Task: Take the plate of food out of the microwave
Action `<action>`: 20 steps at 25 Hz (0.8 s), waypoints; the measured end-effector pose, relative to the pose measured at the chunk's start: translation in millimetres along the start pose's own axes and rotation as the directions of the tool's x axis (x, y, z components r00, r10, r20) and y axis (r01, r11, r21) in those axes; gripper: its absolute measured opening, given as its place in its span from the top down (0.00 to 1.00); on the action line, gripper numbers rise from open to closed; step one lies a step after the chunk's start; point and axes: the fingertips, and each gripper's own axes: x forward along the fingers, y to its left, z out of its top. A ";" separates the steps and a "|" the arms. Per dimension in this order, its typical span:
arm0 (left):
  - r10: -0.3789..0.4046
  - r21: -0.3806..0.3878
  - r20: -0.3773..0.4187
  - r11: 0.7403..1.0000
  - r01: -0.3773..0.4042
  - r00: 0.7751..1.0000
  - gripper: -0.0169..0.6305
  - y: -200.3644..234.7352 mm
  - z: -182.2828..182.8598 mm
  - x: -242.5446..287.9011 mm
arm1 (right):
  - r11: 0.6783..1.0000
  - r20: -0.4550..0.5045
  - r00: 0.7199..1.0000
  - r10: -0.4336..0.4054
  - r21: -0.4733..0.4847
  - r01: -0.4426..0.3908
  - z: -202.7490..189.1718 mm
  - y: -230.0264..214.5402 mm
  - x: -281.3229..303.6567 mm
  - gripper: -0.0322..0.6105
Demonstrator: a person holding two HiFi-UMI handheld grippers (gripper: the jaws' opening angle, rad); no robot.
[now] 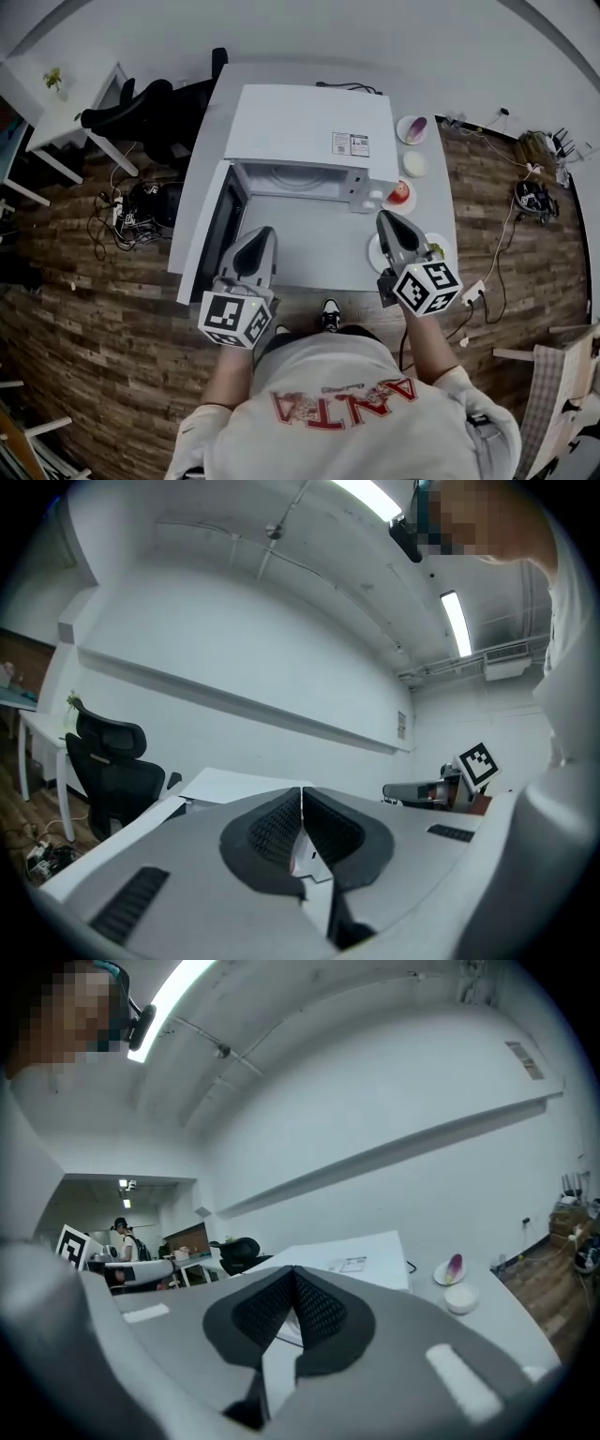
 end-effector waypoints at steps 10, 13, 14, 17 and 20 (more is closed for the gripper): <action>0.062 0.037 0.042 0.997 -0.063 0.997 0.95 1.5 23.8 -19.8 | 0.986 0.042 0.986 0.158 -0.064 -0.156 46.3 43.5 11.1 0.95; 0.059 0.040 0.049 0.997 -0.061 0.997 0.95 -0.3 28.0 -20.5 | 0.981 0.047 0.982 0.185 -0.071 -0.181 49.7 47.4 13.7 0.95; 0.057 0.038 0.050 0.998 -0.059 0.997 0.95 -0.7 28.4 -20.0 | 0.980 0.047 0.980 0.191 -0.070 -0.188 49.7 47.8 14.2 0.95; 0.054 0.036 0.052 0.998 -0.056 0.997 0.95 -2.2 28.3 -17.9 | 0.976 0.043 0.977 0.209 -0.063 -0.206 49.0 48.2 15.0 0.95; 0.047 0.043 0.050 0.998 -0.049 0.998 0.95 -6.8 28.3 -16.0 | 0.974 0.040 0.975 0.220 -0.055 -0.218 47.7 47.7 13.1 0.95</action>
